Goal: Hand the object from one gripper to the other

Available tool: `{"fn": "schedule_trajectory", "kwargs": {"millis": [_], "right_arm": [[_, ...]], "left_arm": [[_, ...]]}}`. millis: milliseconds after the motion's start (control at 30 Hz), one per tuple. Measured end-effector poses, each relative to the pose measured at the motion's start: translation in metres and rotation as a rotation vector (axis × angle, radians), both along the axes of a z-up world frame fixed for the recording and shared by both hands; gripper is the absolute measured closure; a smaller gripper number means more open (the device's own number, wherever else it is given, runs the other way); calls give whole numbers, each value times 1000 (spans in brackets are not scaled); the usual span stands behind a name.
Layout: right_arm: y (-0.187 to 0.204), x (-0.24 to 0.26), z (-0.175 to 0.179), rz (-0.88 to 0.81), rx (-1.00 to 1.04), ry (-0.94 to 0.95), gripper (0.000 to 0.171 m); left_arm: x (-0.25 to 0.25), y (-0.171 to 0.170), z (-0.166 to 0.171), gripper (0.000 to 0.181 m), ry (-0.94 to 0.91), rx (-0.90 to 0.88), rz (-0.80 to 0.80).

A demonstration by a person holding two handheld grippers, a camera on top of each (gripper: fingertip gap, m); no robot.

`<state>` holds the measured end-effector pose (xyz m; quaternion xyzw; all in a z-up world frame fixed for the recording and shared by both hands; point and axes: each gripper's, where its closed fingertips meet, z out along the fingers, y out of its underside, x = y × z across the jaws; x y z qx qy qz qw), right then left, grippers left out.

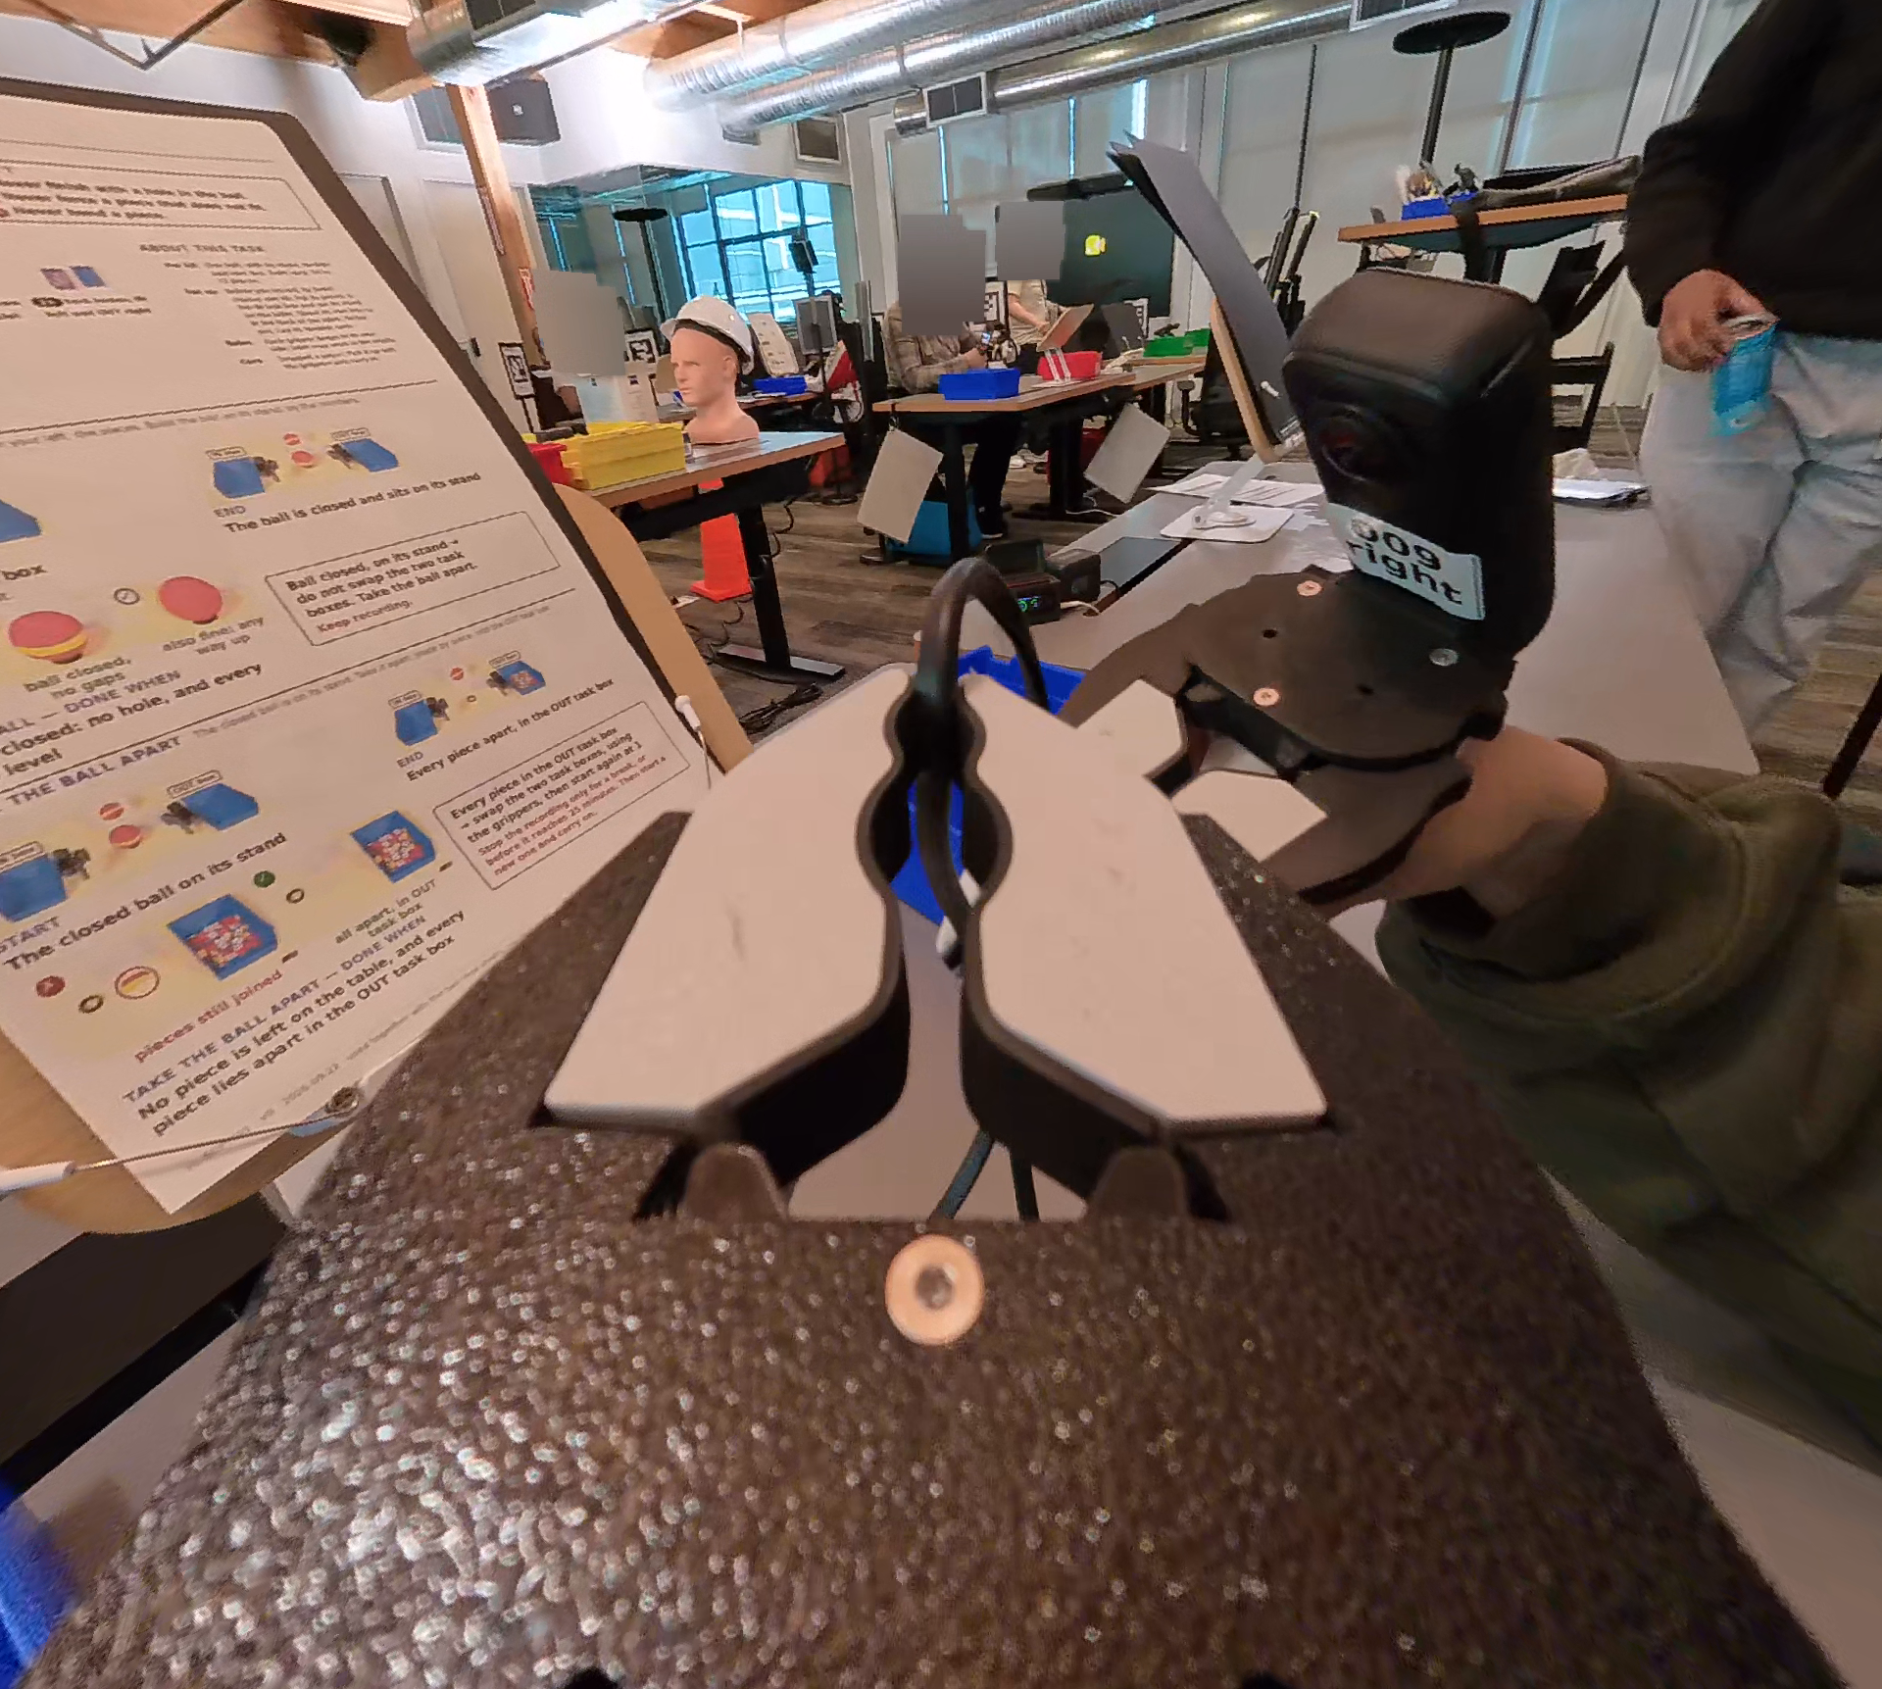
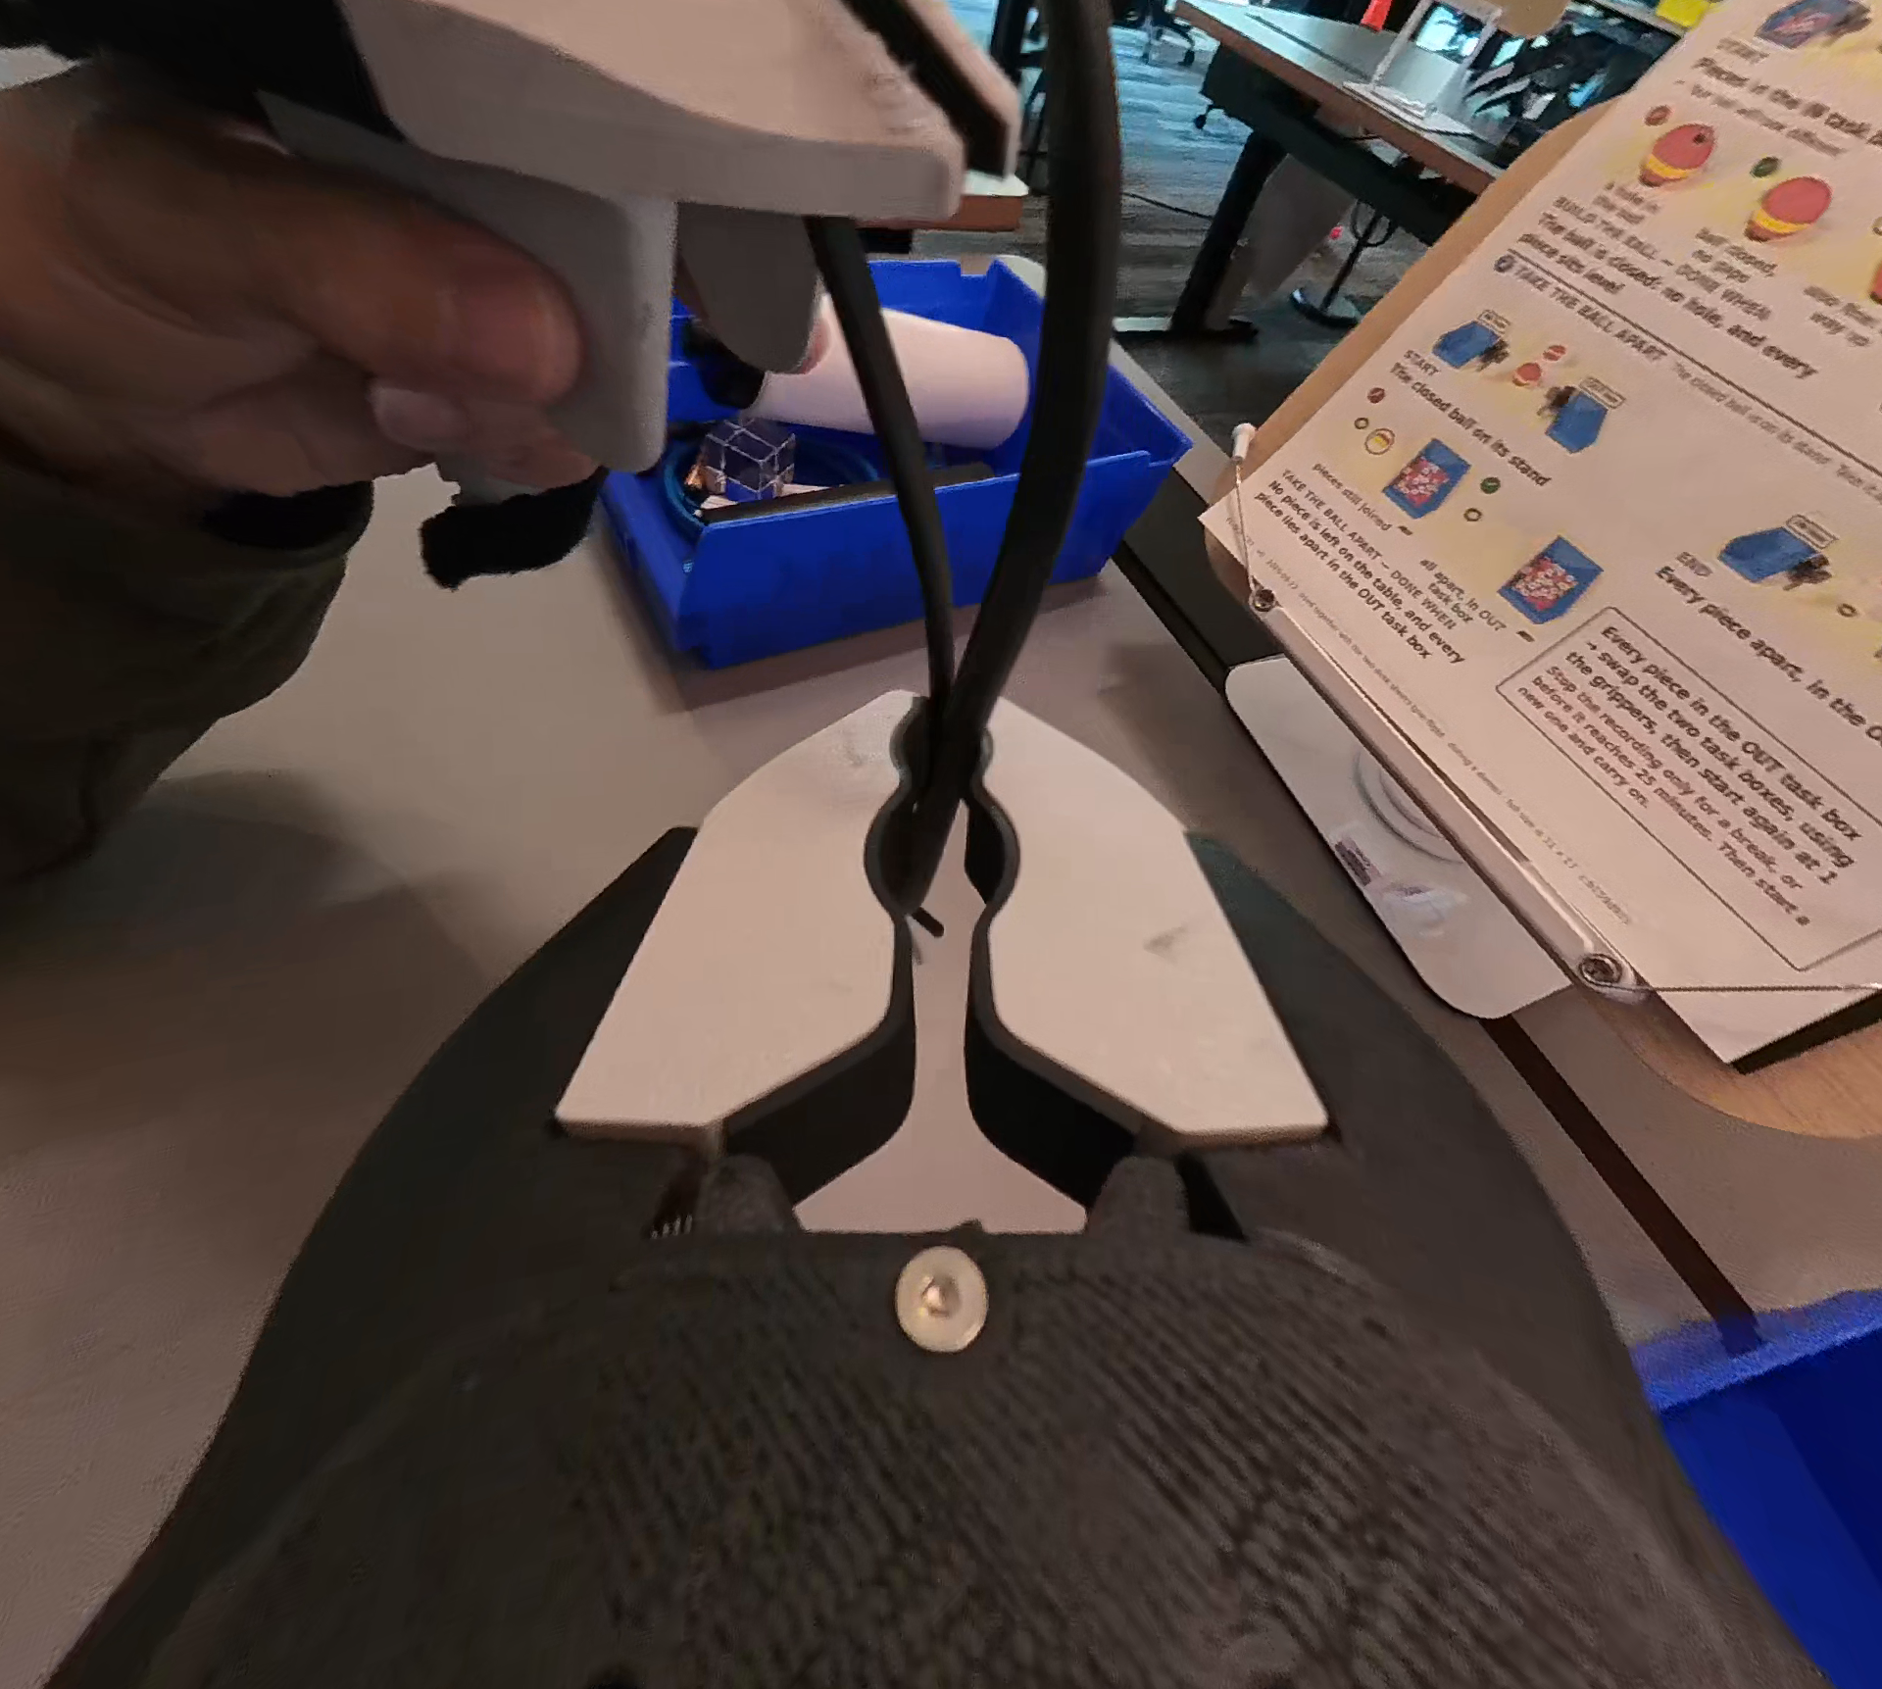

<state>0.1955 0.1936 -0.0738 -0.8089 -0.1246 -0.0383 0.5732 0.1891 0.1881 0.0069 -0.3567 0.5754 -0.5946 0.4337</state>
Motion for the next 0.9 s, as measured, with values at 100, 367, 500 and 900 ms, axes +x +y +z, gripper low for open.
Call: {"fn": "schedule_trajectory", "kwargs": {"millis": [100, 367, 500, 900], "right_arm": [[-1, 1, 5, 5, 11, -13, 167], [-18, 16, 43, -4, 201, 122, 167], [-27, 33, 59, -107, 278, 89, 168], [-62, 75, 89, -288, 467, 113, 168]], "left_arm": [[-1, 6, 1, 177, -6, -7, 13], [7, 15, -27, 147, 129, 16, -27], [10, -8, -52, 132, 231, 70, -168], [-4, 11, 19, 122, -165, -390, -265]]}}
